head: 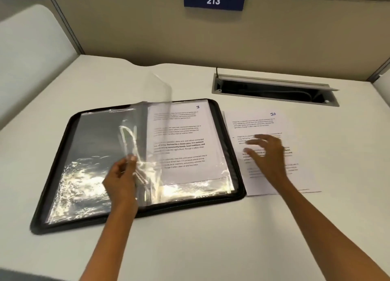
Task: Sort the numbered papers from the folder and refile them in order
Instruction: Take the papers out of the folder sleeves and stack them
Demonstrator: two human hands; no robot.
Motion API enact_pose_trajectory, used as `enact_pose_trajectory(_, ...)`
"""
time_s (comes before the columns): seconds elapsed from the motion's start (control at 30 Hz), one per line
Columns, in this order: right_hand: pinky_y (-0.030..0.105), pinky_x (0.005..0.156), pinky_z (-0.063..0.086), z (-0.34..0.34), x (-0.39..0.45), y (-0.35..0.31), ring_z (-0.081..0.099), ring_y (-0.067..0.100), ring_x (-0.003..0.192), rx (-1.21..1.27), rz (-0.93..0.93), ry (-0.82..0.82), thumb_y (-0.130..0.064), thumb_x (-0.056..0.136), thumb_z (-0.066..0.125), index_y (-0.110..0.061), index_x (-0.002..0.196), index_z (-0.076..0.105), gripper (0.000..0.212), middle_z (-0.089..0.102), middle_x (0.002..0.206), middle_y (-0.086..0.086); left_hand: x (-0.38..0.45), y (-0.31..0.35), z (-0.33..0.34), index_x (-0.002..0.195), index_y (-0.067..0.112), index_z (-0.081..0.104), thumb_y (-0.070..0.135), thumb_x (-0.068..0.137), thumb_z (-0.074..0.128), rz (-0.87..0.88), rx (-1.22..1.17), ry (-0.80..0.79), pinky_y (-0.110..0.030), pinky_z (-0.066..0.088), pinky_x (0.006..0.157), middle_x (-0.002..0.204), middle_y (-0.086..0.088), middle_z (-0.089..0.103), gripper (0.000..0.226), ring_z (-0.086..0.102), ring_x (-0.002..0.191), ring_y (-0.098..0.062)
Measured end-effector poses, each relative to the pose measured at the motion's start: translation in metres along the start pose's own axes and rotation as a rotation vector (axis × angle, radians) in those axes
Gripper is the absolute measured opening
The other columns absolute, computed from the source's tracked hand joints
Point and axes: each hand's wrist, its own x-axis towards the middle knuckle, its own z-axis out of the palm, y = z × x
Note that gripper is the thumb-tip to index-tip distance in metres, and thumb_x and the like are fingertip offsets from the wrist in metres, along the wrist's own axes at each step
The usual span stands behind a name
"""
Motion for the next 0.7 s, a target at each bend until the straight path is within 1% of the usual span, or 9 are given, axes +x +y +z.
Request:
enact_pose_trajectory(0.1,0.045,0.094,0.041,0.032,-0.015,-0.047,0.054,0.028,0.113,0.143,-0.163,-0.171,-0.06,0.068,0.067,-0.025,0.091,0.076,0.043,0.066,0.112,0.002,0.022,0.002,-0.043,0.096,0.017,0.064,0.02,0.084,0.07,0.035,0.017,0.129,-0.02,0.051,0.058,0.081,0.004,0.063,0.013,0.058,0.068,-0.008)
enact_pose_trajectory(0.17,0.049,0.099,0.04,0.052,-0.026,-0.064,0.049,0.031,0.124,0.116,-0.26,-0.271,-0.072,0.061,0.062,-0.029,0.096,0.075,0.057,0.064,0.121,0.002,0.035,0.001,-0.07,0.102,0.014,0.062,0.022,0.085,0.07,0.034,0.016,0.173,-0.02,0.052,0.054,0.083,0.003,0.062,0.021,0.058,0.067,-0.009)
enact_pose_trajectory(0.23,0.05,0.109,0.024,0.064,-0.034,-0.069,0.027,0.023,0.141,0.045,-0.252,-0.423,-0.084,0.051,0.056,-0.036,0.107,0.07,0.075,0.052,0.138,0.0,0.045,-0.001,-0.093,0.102,0.013,0.063,0.02,0.085,0.069,0.018,0.034,0.187,-0.024,0.052,0.058,0.082,0.003,0.062,0.019,0.058,0.064,-0.007)
enact_pose_trajectory(0.3,0.046,0.114,0.006,0.07,-0.039,-0.069,0.005,0.011,0.143,0.016,-0.221,-0.503,-0.091,0.047,0.049,-0.04,0.113,0.066,0.085,0.038,0.149,-0.003,0.05,-0.001,-0.109,0.096,0.015,0.065,0.015,0.087,0.066,-0.009,0.059,0.181,-0.021,0.05,0.05,0.071,0.005,0.062,0.009,0.055,0.051,-0.003)
enact_pose_trajectory(0.37,0.045,0.117,-0.001,0.072,-0.041,-0.07,0.0,0.004,0.141,0.059,-0.165,-0.505,-0.083,0.047,0.061,-0.04,0.11,0.067,0.076,0.035,0.15,-0.008,0.05,-0.002,-0.116,0.097,0.011,0.064,0.011,0.09,0.061,-0.036,0.08,0.163,-0.017,0.048,0.044,0.066,-0.001,0.058,0.008,0.052,0.042,-0.005)
enact_pose_trajectory(0.47,0.044,0.118,-0.002,0.076,-0.044,-0.076,0.008,0.005,0.143,0.149,-0.138,-0.424,-0.052,0.059,0.078,-0.031,0.09,0.075,0.037,0.04,0.141,-0.015,0.047,-0.006,-0.125,0.109,0.006,0.063,0.011,0.091,0.059,-0.084,0.116,0.191,-0.022,0.053,0.055,0.077,-0.006,0.059,0.019,0.057,0.058,-0.013)
enact_pose_trajectory(0.53,0.04,0.117,-0.006,0.075,-0.046,-0.082,0.013,0.004,0.143,0.217,-0.126,-0.398,-0.038,0.069,0.079,-0.027,0.078,0.075,0.015,0.044,0.137,-0.018,0.042,-0.007,-0.128,0.113,0.006,0.061,0.011,0.089,0.061,-0.037,0.146,0.275,-0.028,0.054,0.067,0.092,-0.009,0.061,0.024,0.061,0.071,-0.021)
enact_pose_trajectory(0.63,0.047,0.117,-0.003,0.072,-0.045,-0.093,0.018,0.005,0.142,0.216,-0.152,-0.359,-0.031,0.079,0.074,-0.03,0.078,0.075,0.002,0.047,0.134,-0.018,0.016,0.004,-0.113,0.116,0.003,0.06,0.007,0.089,0.059,0.314,0.411,0.427,-0.019,0.043,0.079,0.104,-0.011,0.05,0.027,0.054,0.077,-0.019)
enact_pose_trajectory(0.7,0.053,0.115,0.001,0.066,-0.04,-0.102,0.019,0.008,0.142,0.148,-0.189,-0.358,-0.032,0.082,0.071,-0.032,0.08,0.075,0.005,0.049,0.135,-0.016,-0.006,0.006,-0.093,0.111,0.007,0.059,0.013,0.09,0.06,0.566,0.499,0.299,-0.021,0.042,0.077,0.105,-0.009,0.046,0.022,0.052,0.079,-0.02)
